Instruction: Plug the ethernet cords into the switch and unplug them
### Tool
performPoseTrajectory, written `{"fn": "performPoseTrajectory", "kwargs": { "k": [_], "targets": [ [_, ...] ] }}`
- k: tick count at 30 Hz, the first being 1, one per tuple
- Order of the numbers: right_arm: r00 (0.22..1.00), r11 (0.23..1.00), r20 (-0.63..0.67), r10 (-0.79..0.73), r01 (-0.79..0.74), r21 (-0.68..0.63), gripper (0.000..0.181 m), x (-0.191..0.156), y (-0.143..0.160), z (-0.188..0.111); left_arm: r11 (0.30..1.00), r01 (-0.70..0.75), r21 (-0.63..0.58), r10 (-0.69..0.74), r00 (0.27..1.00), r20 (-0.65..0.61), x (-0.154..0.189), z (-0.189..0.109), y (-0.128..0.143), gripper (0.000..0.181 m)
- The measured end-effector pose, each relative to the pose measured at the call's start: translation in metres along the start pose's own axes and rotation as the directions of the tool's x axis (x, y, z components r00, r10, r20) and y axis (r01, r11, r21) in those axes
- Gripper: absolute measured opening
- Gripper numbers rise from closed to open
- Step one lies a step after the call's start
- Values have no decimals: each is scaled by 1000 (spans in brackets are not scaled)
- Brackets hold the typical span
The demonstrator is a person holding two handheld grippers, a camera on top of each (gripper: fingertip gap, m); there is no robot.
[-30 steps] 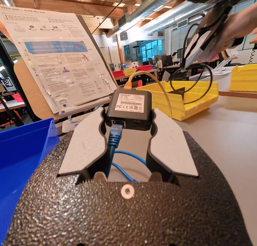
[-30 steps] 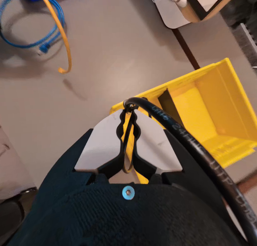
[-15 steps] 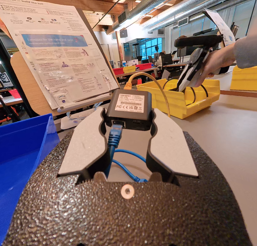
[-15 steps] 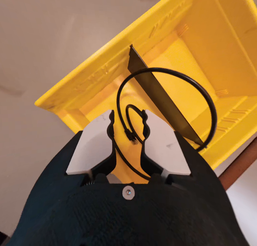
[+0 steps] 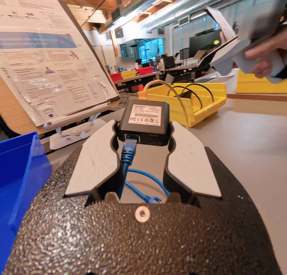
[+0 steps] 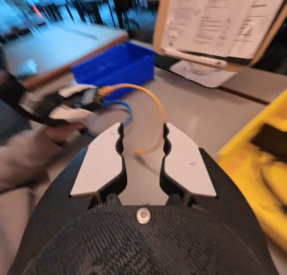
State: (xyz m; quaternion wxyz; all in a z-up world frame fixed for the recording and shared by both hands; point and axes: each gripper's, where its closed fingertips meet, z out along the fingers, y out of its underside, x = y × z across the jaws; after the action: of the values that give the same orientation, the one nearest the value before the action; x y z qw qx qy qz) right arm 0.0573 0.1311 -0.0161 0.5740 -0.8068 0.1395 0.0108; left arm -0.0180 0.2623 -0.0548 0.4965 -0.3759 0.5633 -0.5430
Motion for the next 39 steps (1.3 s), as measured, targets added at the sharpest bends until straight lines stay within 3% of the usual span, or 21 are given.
{"fn": "performPoseTrajectory", "kwargs": {
  "k": [1,4,7,10,12,14,20,26,33,39],
  "targets": [
    [997,994,38,73,-76,81,50,-25,6,8,1000,-2,-3,2,1000,-31,5,1,1,62],
    [919,887,205,337,-382,259,51,-70,17,31,1000,-7,2,7,994,-108,19,2,3,62],
    [778,718,329,536,-625,308,42,-71,26,49,999,29,23,-24,979,-201,36,2,0,61],
    [693,652,402,599,-713,258,40,-75,35,59,999,35,34,-26,969,-247,46,2,-5,62],
    [671,598,393,629,-741,307,44,-69,37,58,999,35,35,-25,966,-259,51,3,-7,62],
    [645,543,435,628,-764,348,36,-68,32,52,999,23,29,-15,962,-272,56,3,-5,62],
    [616,526,474,629,-786,325,35,-75,37,56,999,-36,14,39,957,-288,69,5,2,62],
    [576,454,527,625,-817,355,14,-69,35,49,998,-61,19,64,953,-297,75,6,1,62],
    [592,477,517,618,-806,352,13,-69,37,50,997,-76,22,79,951,-300,75,7,3,62],
    [556,432,541,631,-831,351,18,-69,38,54,997,-69,25,73,949,-307,75,6,4,61]
  ]
}}
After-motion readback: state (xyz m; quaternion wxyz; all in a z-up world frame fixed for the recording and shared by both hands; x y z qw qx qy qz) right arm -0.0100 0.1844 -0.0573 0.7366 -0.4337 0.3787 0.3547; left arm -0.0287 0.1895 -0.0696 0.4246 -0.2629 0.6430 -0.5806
